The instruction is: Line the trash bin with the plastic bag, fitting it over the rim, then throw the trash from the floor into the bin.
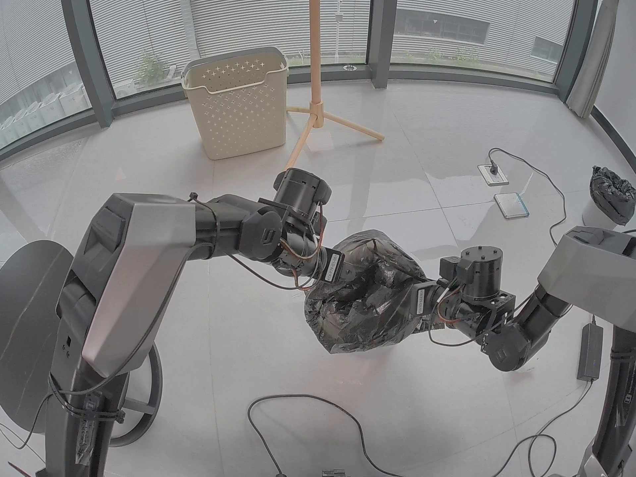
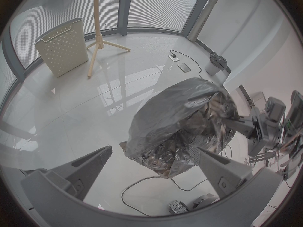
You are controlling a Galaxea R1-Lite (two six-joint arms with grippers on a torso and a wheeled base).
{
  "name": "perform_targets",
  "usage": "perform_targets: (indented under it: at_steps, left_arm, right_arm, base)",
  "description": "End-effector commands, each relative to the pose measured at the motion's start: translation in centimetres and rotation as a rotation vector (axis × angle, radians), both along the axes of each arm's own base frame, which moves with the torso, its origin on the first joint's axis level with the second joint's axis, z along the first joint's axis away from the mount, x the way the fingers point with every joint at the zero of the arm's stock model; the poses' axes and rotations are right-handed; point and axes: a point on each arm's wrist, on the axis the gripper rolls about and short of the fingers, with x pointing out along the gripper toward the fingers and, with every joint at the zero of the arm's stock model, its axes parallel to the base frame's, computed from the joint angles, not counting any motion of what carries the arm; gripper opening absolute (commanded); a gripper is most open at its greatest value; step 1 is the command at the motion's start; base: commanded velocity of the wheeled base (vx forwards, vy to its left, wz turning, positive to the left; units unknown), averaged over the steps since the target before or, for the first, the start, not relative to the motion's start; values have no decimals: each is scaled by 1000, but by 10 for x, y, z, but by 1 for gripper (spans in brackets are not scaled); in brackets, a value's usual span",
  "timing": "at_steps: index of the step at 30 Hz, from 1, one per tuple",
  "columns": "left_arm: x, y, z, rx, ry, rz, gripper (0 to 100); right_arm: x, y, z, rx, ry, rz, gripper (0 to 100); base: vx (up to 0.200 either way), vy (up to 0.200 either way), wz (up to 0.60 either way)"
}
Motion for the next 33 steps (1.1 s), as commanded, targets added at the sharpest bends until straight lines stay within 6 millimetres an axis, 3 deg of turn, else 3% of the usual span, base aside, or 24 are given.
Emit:
perform_targets:
  at_steps: [1, 12, 20, 25, 26, 33]
  left_arm:
    - [0, -1, -1, 3, 0, -4, 100]
    - [1, -22, -37, 81, -42, -48, 100]
    - [7, -20, -66, 118, -1, -42, 100]
    - [13, -10, -65, 159, -27, 11, 100]
    - [14, -9, -66, 171, -31, 20, 0]
    - [13, -12, -77, 185, -17, 21, 0]
  right_arm:
    - [4, -16, 10, 11, -21, -35, 0]
    - [15, -26, 28, 44, -82, -66, 0]
    - [1, -30, 38, 54, -81, -43, 0]
    - [-5, -33, 35, 50, -59, -43, 0]
    - [-6, -33, 34, 49, -56, -44, 0]
    - [-9, -32, 39, 61, -62, -35, 0]
  base:
    - [0, 0, 0]
    - [0, 0, 0]
    - [0, 0, 0]
    - [0, 0, 0]
    - [0, 0, 0]
    - [0, 0, 0]
